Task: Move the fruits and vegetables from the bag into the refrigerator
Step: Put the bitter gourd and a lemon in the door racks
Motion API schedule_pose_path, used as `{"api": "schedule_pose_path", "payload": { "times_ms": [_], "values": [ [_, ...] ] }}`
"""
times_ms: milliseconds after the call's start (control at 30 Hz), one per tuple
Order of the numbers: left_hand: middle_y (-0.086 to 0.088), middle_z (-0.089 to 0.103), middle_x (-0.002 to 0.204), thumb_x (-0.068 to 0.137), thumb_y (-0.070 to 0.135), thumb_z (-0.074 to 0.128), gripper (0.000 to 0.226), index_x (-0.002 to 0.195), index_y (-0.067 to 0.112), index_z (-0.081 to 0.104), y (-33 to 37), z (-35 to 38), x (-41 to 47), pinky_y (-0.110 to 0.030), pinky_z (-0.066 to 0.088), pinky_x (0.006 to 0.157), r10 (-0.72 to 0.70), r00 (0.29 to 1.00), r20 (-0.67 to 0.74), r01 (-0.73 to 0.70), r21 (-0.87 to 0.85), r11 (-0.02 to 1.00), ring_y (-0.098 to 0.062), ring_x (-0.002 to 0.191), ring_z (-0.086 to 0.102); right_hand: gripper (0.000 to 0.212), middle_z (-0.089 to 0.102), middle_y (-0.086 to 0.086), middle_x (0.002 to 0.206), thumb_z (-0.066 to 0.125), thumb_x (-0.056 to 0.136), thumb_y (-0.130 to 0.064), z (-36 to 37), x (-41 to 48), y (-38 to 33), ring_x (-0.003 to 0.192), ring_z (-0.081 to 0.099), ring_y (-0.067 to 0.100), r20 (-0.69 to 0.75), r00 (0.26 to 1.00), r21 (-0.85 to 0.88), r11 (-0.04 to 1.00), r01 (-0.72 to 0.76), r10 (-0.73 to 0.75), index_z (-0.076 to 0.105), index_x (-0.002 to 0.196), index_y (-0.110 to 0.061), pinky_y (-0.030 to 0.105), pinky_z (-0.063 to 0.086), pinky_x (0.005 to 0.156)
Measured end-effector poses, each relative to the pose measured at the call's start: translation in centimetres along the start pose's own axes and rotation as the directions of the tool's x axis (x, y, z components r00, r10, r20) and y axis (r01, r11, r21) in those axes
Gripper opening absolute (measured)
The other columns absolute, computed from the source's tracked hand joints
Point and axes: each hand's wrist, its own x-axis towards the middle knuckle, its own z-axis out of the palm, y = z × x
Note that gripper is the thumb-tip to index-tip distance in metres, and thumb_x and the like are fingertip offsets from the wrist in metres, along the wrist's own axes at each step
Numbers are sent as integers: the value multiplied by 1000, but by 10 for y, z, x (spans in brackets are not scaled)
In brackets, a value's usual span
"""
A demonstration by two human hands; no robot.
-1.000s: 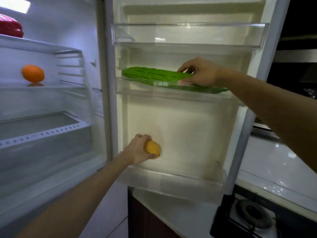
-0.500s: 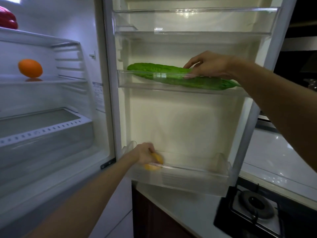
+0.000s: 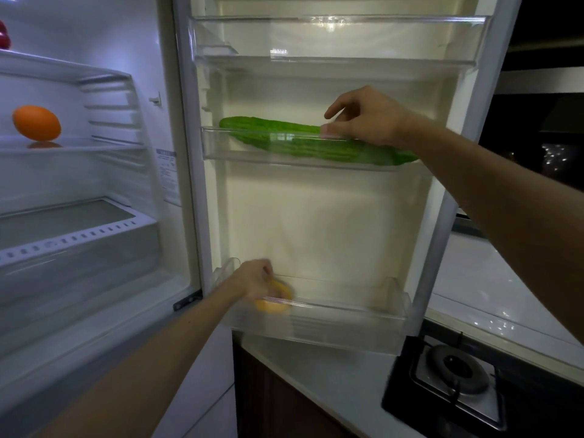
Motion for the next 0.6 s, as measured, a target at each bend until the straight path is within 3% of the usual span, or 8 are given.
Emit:
{"api": "schedule_pose_path", "payload": {
  "times_ms": [133,267,400,600],
  "values": [
    [-4,56,113,68,55,78,63,112,17,55,13,-14,-13,-37,47,92,66,996,-55,-55,180,982,-23,103,54,44,71,4,90,72,81,-46,-1,-4,0,84,67,16,-95,991,-51,995,90,-95,65,112,-16,36,55,85],
    [-7,51,124,71,62,72,73,126,18,50,31,-27,-26,-39,45,96,93,986,-141,-71,154,985,-24,110,51,41,70,4,92,62,88,-47,-6,-12,2,87,64,15,-134,977,-142,979,148,-167,62,114,-15,33,52,82],
    [-7,51,122,70,66,69,70,123,23,51,61,-33,-38,-39,44,98,100,978,-184,-63,195,979,-24,114,51,34,68,3,92,58,91,-43,-23,-37,17,89,63,17,-189,959,-144,972,184,-209,61,111,-15,40,52,85],
    [-6,56,120,72,66,66,65,119,22,54,126,-21,-57,-41,45,96,173,960,-219,-130,197,972,-24,112,52,39,60,3,112,56,92,-43,-77,-97,56,98,57,17,-211,955,-272,951,145,-206,56,121,-18,40,50,87]
  ]
}}
